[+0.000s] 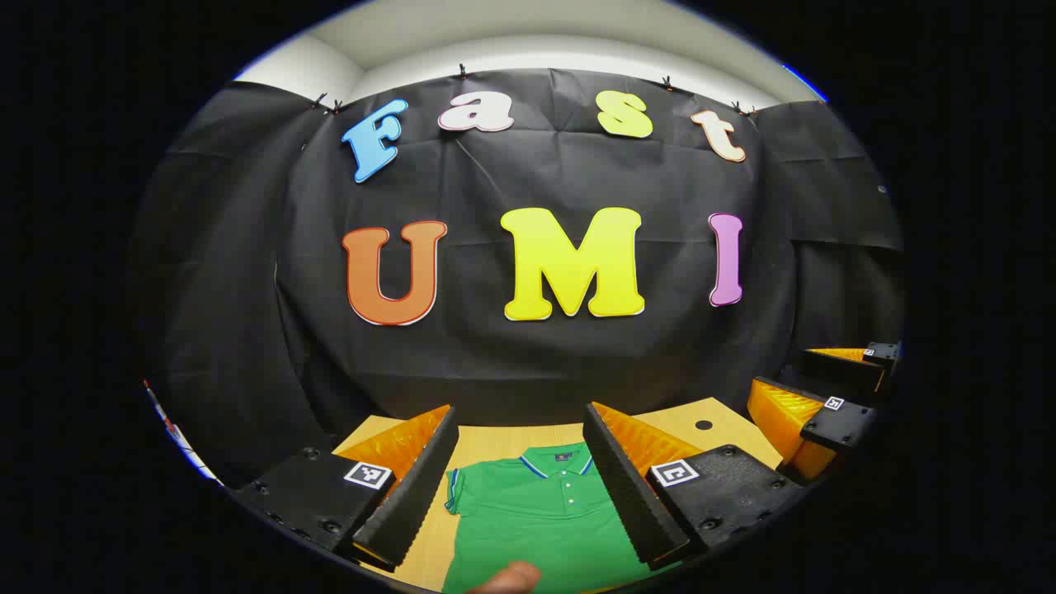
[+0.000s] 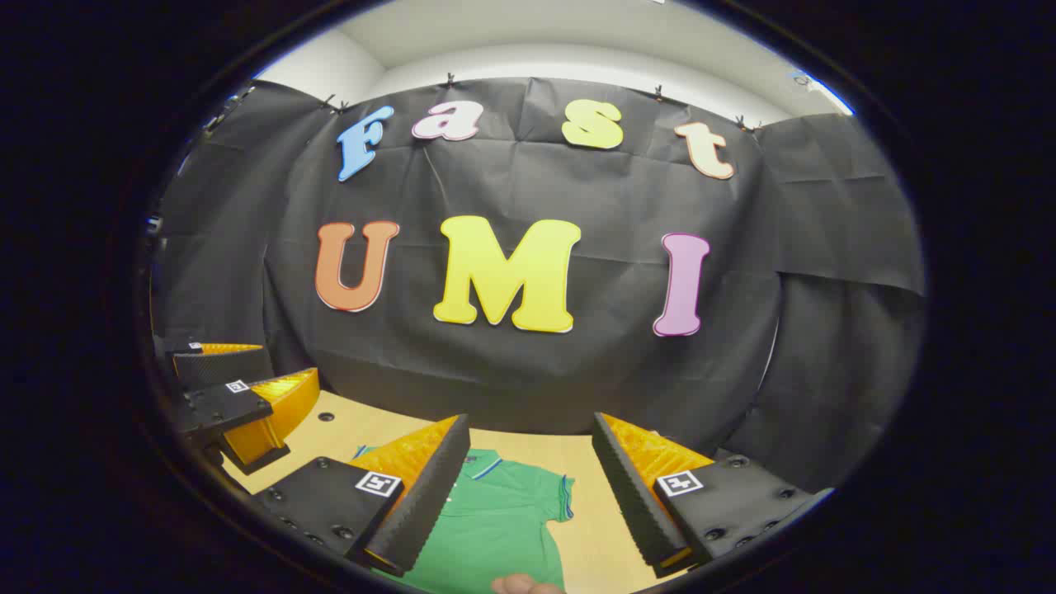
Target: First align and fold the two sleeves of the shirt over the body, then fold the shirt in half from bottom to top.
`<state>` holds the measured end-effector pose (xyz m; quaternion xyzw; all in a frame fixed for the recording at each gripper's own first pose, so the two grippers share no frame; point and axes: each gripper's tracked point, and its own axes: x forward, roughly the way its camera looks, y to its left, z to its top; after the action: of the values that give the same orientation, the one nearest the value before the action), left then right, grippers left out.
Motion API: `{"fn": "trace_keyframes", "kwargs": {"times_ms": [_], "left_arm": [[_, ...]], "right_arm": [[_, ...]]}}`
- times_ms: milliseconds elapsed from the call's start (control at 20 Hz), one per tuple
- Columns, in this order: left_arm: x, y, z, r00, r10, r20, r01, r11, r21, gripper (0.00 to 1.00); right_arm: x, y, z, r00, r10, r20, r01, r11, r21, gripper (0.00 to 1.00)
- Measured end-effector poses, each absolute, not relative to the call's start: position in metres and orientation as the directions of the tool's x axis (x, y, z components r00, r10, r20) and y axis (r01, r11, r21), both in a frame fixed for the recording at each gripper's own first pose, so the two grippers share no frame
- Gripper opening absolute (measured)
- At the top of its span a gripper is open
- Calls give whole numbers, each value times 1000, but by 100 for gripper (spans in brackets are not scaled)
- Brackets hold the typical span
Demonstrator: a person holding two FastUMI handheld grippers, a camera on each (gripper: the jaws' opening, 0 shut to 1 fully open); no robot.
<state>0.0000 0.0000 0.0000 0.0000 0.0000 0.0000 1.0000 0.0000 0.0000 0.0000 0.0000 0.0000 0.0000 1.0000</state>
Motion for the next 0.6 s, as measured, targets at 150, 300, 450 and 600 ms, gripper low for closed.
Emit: {"fn": "trace_keyframes", "kwargs": {"times_ms": [150, 300, 450, 600], "left_arm": [[2, -5, -2, 1000, 5, -9, -5, 1000, -9, 98], [3, -11, -5, 1000, 6, -15, -6, 1000, -15, 98], [3, -18, -8, 1000, 3, -21, -3, 1000, -19, 98], [5, -23, -9, 1000, 1, -25, -1, 1000, -20, 98]], "right_arm": [[3, -5, -1, 1000, 9, -6, -9, 999, 36, 96], [5, -13, -6, 1000, 6, -20, -5, 999, 39, 95], [7, -22, -10, 999, 1, -33, 1, 999, 45, 96], [9, -29, -11, 999, -1, -35, 2, 999, 42, 96]]}}
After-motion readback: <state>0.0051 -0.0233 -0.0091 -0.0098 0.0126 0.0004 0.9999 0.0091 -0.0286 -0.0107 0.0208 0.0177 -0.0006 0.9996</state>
